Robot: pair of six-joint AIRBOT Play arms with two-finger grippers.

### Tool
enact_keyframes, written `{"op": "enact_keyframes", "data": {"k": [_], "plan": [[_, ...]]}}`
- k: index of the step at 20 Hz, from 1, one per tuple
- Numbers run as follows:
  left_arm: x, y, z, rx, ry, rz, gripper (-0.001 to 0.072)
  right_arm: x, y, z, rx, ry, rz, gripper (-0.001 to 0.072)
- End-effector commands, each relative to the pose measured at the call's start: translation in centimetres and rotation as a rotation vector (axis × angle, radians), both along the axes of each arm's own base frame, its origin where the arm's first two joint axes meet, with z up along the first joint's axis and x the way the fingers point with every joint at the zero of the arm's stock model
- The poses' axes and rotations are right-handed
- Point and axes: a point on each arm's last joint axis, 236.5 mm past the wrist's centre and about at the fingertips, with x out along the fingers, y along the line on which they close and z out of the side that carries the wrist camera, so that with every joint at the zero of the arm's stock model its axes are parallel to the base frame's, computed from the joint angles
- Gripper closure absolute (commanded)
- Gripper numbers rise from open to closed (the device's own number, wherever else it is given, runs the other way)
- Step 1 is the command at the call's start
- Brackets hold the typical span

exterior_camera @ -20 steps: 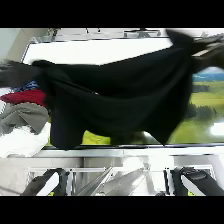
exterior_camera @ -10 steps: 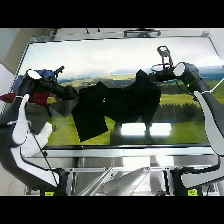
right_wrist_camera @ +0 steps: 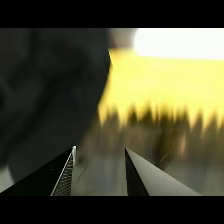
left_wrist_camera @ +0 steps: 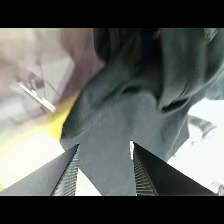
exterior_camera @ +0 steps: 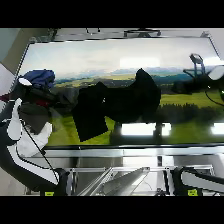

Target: Fold the shirts.

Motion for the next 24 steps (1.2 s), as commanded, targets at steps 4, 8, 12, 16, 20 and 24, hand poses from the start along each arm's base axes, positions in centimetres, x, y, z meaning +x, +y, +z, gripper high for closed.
{"op": "enact_keyframes", "data": {"k": [4,8,12,16,20,24], "plan": [[-0.4,-4.1,-1.6,-0.044,-0.020,-0.102,0.0357,-7.5,4.2,-6.6,0.352,0.099,-0.228,0.0346],[2.2,-6.1,0.3,-0.017,-0.126,-0.157,0.0357,-7.6,7.8,-10.9,0.342,0.140,-0.229,0.0345],[2.1,-7.2,0.2,-0.004,-0.135,-0.190,0.0357,-5.6,12.6,-12.9,0.428,0.145,-0.238,0.0344],[2.4,-7.6,0.1,0.006,-0.149,-0.191,0.0357,-5.2,14.9,-13.6,0.492,0.179,-0.230,0.0346],[1.7,-8.1,0.2,-0.004,-0.127,-0.207,0.0357,-4.7,15.6,-12.1,0.518,0.153,-0.167,0.0595],[3.5,-9.3,-0.3,0.029,-0.198,-0.189,0.0356,-4.3,15.6,-11.7,0.520,0.141,-0.162,0.0686]]}}
